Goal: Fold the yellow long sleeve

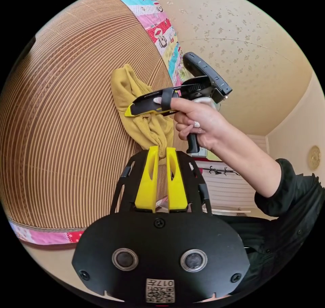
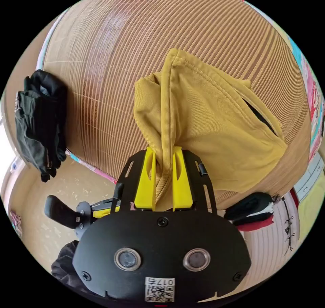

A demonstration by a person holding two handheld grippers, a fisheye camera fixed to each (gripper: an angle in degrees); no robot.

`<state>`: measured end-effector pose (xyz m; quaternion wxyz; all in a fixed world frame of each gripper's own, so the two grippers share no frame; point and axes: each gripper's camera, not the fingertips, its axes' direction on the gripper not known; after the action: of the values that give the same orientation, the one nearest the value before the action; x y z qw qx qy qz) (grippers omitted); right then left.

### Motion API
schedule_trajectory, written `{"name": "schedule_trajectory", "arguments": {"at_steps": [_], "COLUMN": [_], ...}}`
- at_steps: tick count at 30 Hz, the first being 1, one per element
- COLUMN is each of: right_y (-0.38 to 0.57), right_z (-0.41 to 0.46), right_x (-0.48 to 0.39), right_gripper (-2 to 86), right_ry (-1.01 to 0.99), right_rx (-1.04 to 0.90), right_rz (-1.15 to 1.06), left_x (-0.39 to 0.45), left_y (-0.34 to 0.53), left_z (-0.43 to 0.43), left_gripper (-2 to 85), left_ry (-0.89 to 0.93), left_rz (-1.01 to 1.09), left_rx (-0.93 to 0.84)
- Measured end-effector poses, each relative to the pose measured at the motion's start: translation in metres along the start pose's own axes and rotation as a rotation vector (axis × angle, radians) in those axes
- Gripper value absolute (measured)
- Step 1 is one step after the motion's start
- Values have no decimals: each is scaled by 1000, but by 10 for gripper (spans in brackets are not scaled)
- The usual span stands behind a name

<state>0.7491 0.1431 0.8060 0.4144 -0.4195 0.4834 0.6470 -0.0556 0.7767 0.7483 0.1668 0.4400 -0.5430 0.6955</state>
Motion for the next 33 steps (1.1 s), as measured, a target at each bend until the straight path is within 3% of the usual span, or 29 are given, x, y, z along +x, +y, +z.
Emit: {"name": "schedule_trajectory", "arguments": {"at_steps": [7, 12, 16, 22, 26, 30, 33], "right_y": [74, 120, 162, 198, 195, 186, 192], "right_z": [27, 24, 18, 46, 79, 106, 106], "right_x": [43, 89, 156, 257, 300, 330, 336], "right_gripper": [69, 63, 58, 56, 64, 82, 93], "right_ry": [-703, -950, -891, -794, -703, -887, -891], "right_rx": [176, 289, 384, 489, 432, 356, 375], "right_rz": [-226, -405, -491, -441, -310, -257, -258], "left_x": [9, 69, 89, 64, 36, 15, 11], "left_y": [50, 51, 45, 37, 28, 17, 12], "left_z": [-74, -68, -34, 31, 88, 126, 149], "left_gripper": [44, 53, 84, 100, 101, 102, 105], "left_ry": [-10, -68, 86, -77, -178, -236, -339], "left_rz": [94, 232, 244, 144, 91, 43, 52], "left_rx": [-29, -107, -105, -171, -292, -370, -441]}}
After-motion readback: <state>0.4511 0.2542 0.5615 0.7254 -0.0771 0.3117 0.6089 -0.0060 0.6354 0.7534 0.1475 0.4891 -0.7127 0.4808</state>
